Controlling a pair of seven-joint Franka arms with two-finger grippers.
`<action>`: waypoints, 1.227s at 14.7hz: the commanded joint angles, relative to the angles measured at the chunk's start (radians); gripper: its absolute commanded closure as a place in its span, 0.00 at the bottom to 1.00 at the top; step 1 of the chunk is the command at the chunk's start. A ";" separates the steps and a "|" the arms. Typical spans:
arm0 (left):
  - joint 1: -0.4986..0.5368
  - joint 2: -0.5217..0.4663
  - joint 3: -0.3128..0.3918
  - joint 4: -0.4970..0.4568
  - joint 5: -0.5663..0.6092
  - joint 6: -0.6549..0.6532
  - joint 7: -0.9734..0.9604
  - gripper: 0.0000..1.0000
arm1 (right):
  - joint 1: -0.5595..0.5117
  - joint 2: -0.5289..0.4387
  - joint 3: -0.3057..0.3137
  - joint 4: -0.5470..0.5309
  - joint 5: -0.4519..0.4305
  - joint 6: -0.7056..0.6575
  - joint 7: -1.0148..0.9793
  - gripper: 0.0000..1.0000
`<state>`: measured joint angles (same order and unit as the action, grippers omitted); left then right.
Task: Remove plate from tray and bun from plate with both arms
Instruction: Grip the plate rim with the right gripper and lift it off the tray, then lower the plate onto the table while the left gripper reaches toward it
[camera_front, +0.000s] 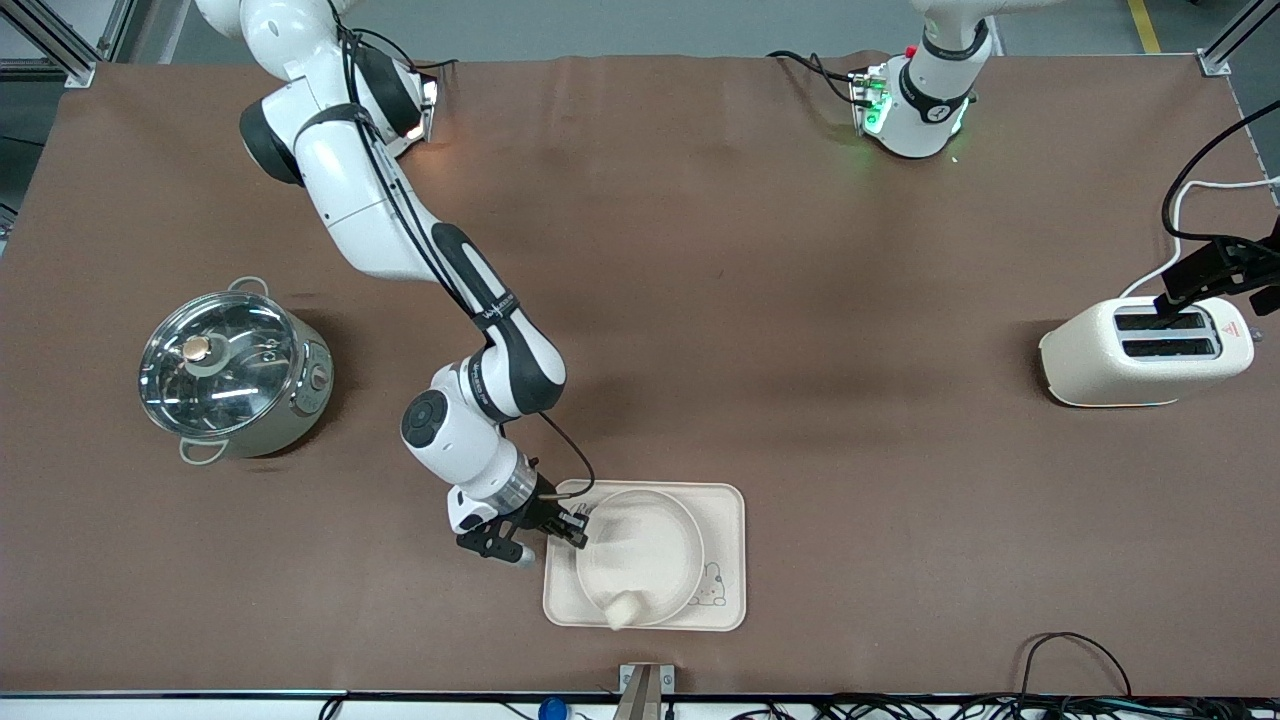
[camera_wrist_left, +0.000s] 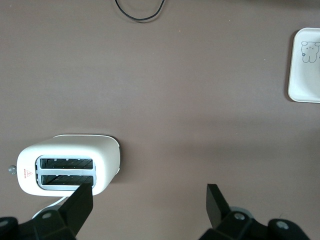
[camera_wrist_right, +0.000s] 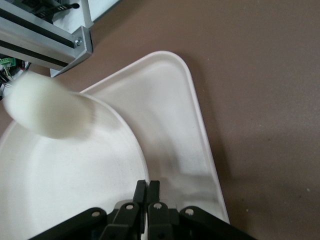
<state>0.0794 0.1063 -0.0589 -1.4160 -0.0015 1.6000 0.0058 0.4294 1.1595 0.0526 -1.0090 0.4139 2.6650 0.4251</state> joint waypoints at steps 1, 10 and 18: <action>0.003 0.004 -0.001 0.012 0.003 -0.002 0.023 0.00 | -0.003 -0.027 0.000 0.017 0.013 0.000 -0.058 0.99; 0.003 0.006 -0.001 0.012 0.003 0.000 0.023 0.00 | 0.026 -0.328 0.055 -0.414 0.013 0.097 -0.089 1.00; 0.003 0.006 -0.001 0.012 0.002 0.000 0.023 0.00 | 0.077 -0.408 0.154 -0.790 0.011 0.395 -0.129 1.00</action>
<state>0.0794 0.1066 -0.0589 -1.4160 -0.0016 1.6000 0.0058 0.5028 0.8126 0.2021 -1.6595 0.4139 3.0133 0.3356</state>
